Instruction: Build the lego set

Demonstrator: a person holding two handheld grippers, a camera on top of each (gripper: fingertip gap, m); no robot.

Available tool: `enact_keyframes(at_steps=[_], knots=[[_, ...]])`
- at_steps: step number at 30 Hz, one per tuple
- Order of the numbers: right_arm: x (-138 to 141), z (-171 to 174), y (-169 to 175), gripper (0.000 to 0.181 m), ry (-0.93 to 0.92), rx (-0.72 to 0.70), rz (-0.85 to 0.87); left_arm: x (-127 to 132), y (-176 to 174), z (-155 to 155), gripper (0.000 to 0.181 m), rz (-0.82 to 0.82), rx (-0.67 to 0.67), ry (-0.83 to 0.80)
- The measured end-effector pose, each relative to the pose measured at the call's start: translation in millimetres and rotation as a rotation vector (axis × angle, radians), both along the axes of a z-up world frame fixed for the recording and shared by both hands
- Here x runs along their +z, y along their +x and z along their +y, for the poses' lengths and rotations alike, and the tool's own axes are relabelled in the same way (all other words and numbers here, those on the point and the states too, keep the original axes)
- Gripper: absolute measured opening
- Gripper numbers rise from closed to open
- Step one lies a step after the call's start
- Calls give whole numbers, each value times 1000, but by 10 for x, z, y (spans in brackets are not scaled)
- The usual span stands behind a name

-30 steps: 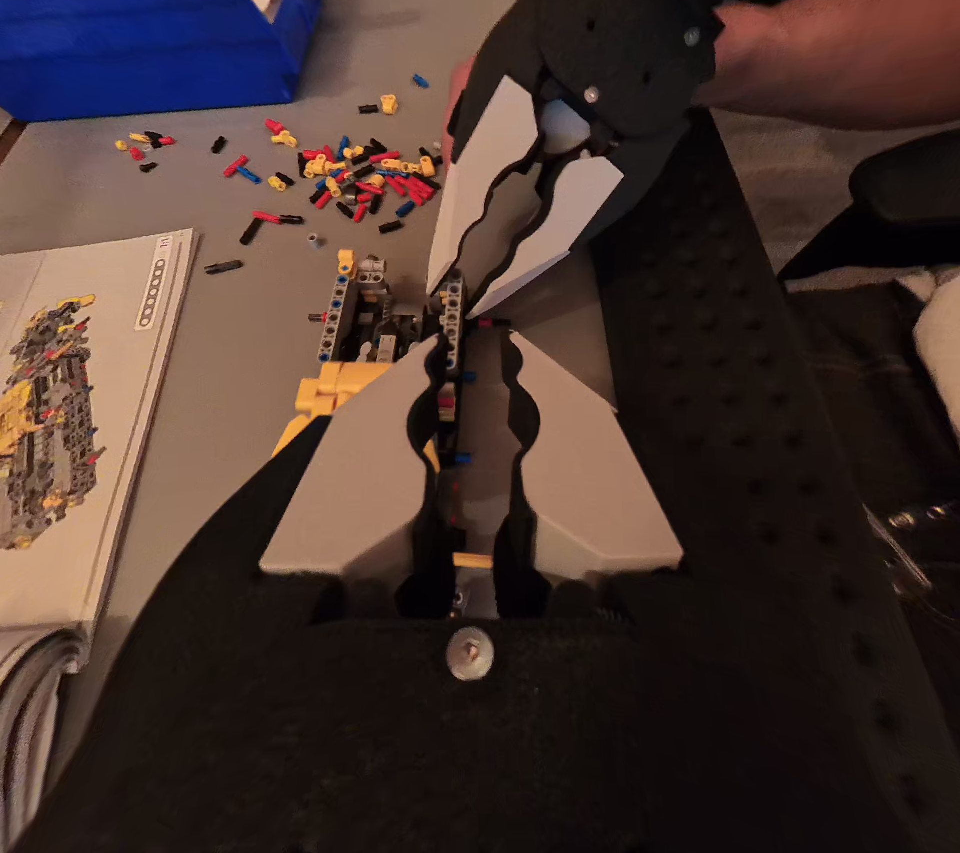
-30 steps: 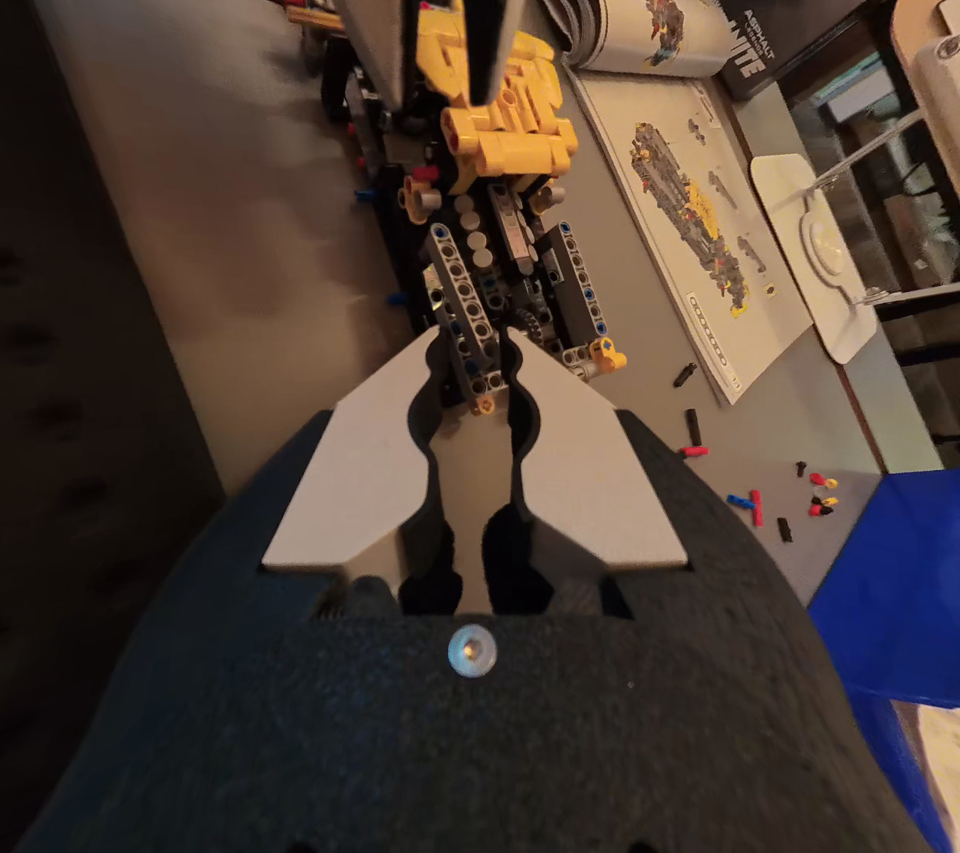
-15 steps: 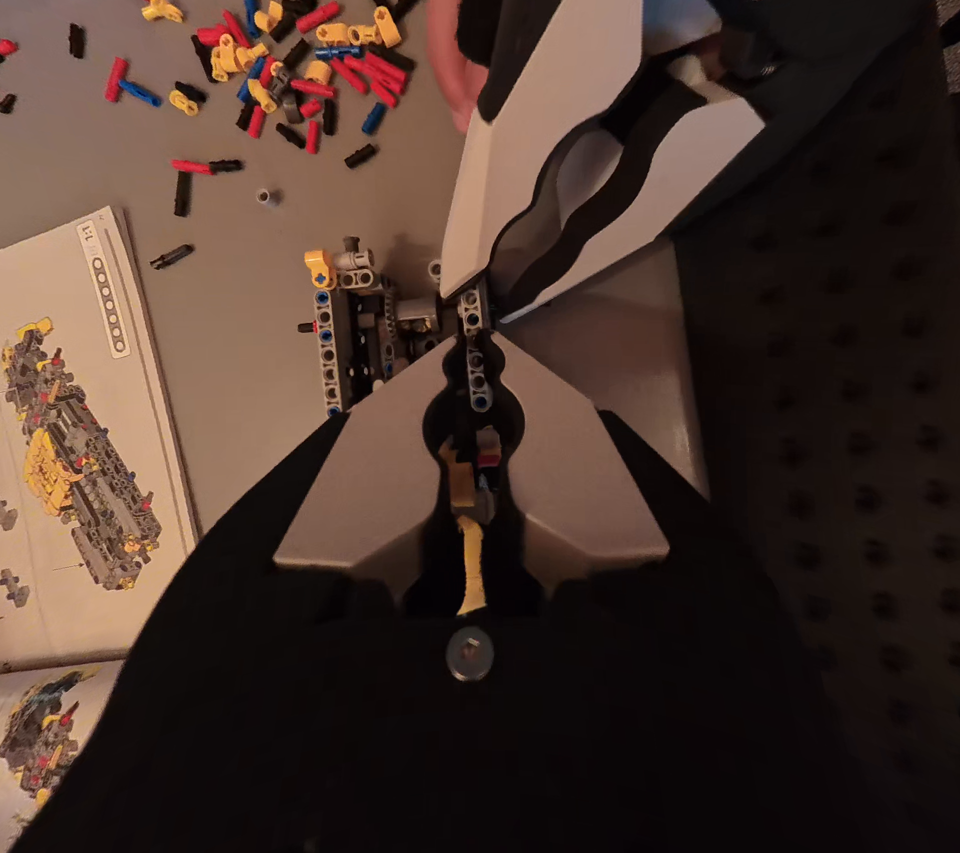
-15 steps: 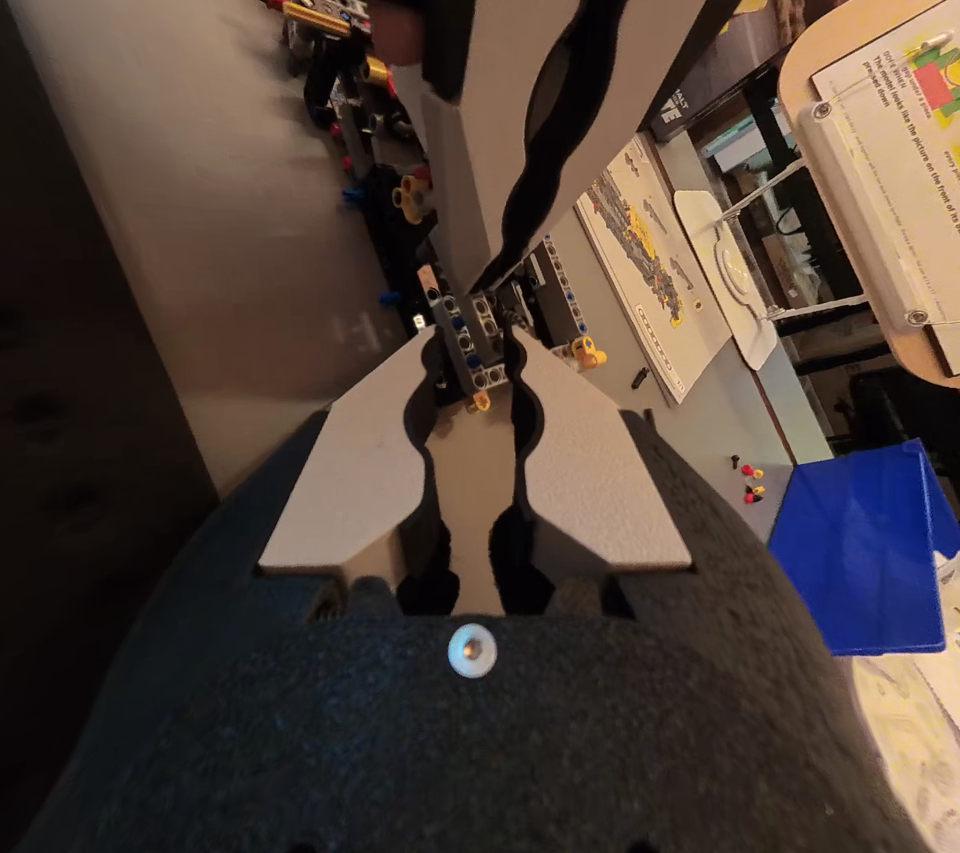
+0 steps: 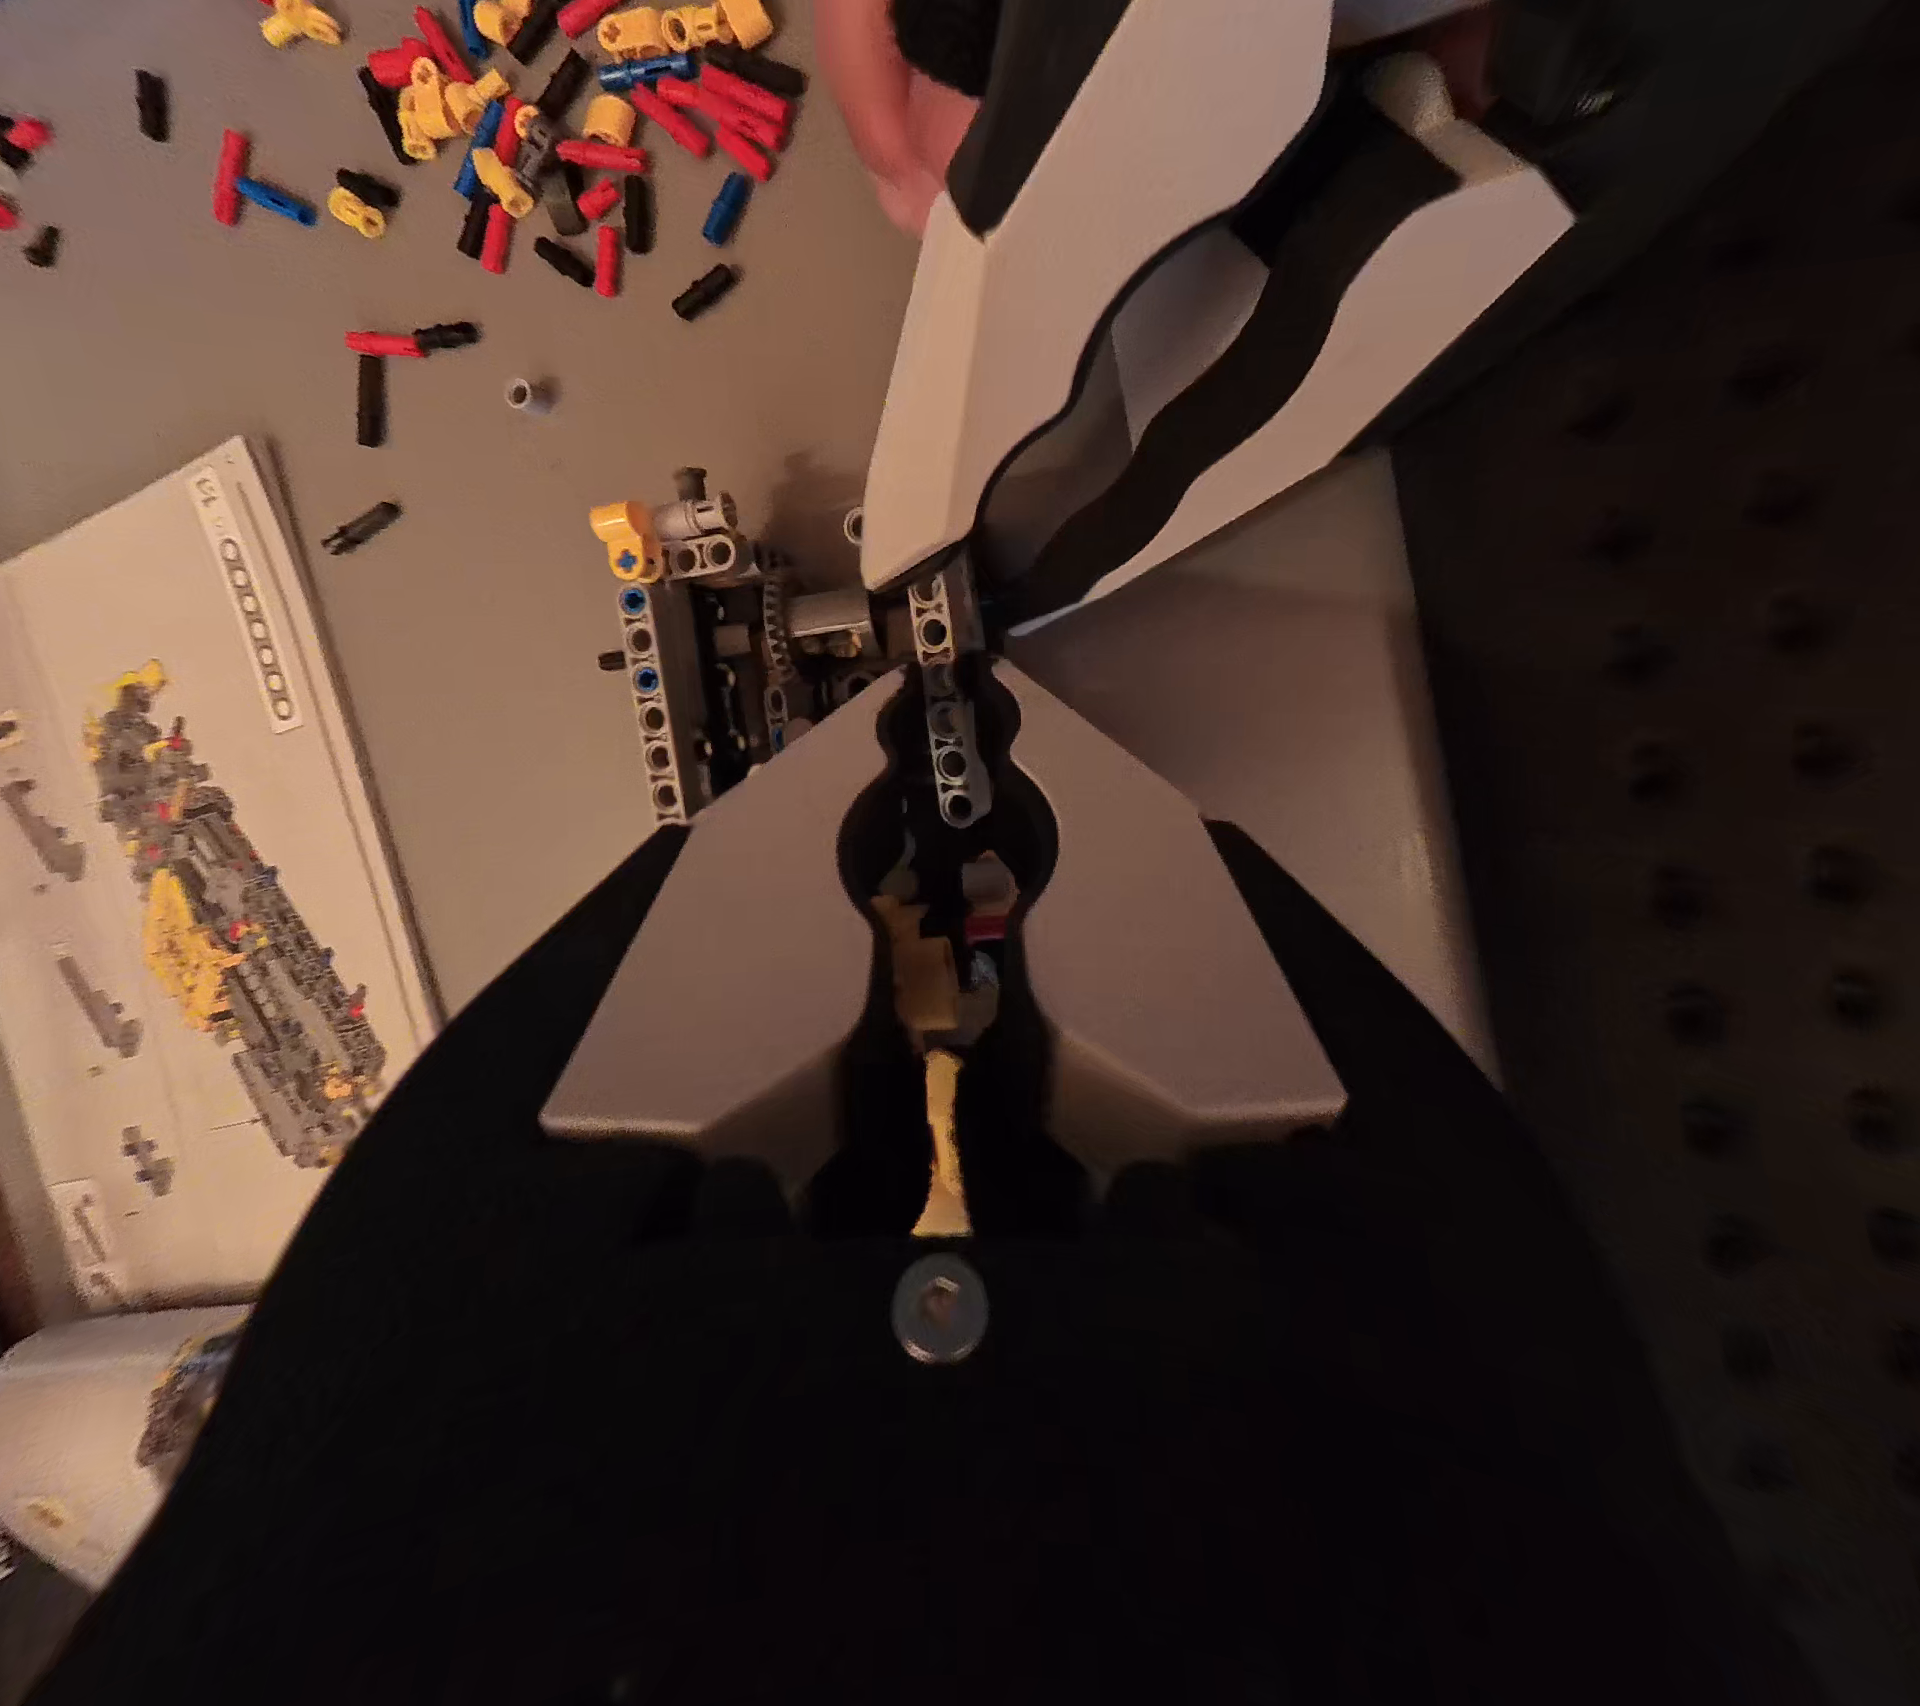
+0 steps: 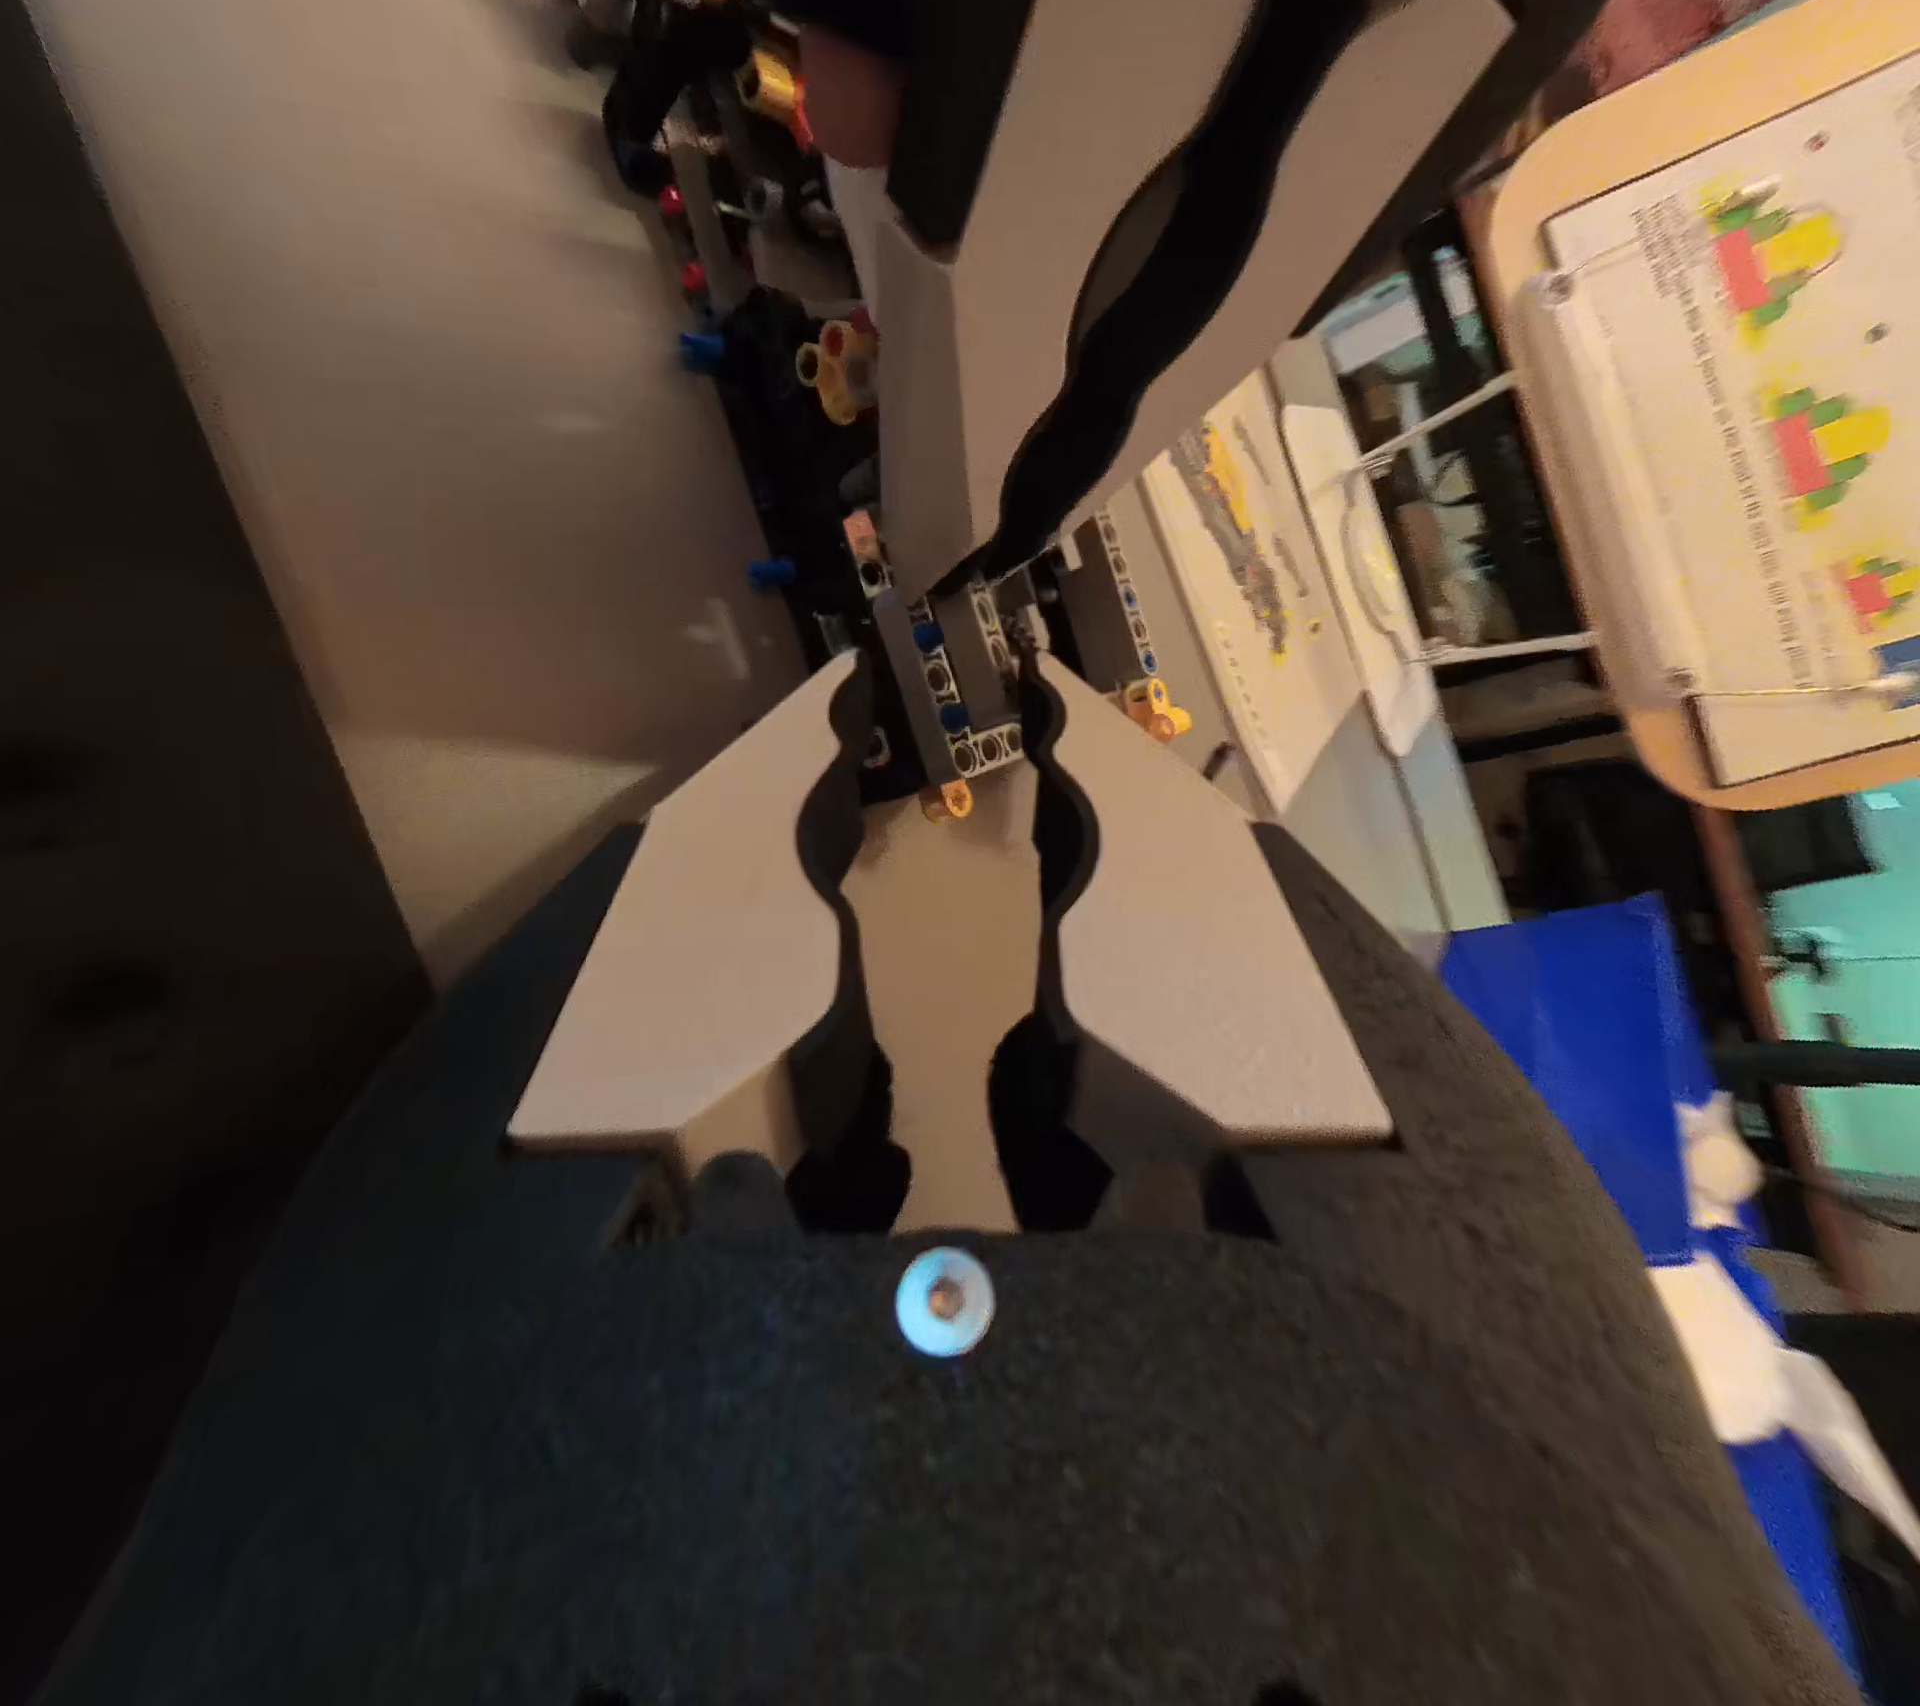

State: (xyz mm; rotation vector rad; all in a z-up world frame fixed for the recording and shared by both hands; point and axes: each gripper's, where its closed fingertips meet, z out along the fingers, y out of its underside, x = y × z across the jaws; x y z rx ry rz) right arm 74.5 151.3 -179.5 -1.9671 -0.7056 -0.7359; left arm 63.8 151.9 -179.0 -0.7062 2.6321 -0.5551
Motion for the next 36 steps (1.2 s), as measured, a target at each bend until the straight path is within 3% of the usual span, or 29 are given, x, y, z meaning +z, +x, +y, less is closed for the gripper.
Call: enact_keyframes(at_steps=[2, 5, 8, 9, 12, 14, 17, 20, 25, 28, 36], knots=[[2, 4, 7, 26, 6, -8, -48, 1, 2, 0, 9, -37, 1, 15], [108, -47, 82, 29, 24, -65, 122, 11, 8, -5, 9, -36, 9, 2], [389, -160, 25, 27, 100, -143, 568, 83, -14, -36, 12, -15, 20, -85], [420, -193, 11, 28, 105, -196, 753, 166, -9, -30, 25, -17, 33, -143], [414, -215, -216, 39, 78, -268, 1308, 420, 14, 216, 46, -29, 88, -260], [243, -222, -323, 48, -11, -378, 1483, 470, -5, 431, 64, 10, 113, -285], [109, -127, -342, 60, 32, -519, 1621, 456, -179, 486, 88, 153, 59, -332], [102, -37, -211, 63, 167, -636, 1757, 265, -177, 571, 101, 207, 38, -228], [33, 79, -131, 63, 187, -741, 1868, 12, -98, 503, 99, 311, 28, -218], [17, 135, -104, 68, 193, -772, 1899, -84, -70, 509, 87, 345, 44, -182], [45, 321, 69, 65, 272, -712, 2082, -81, -32, 704, 80, 340, 163, -170]])
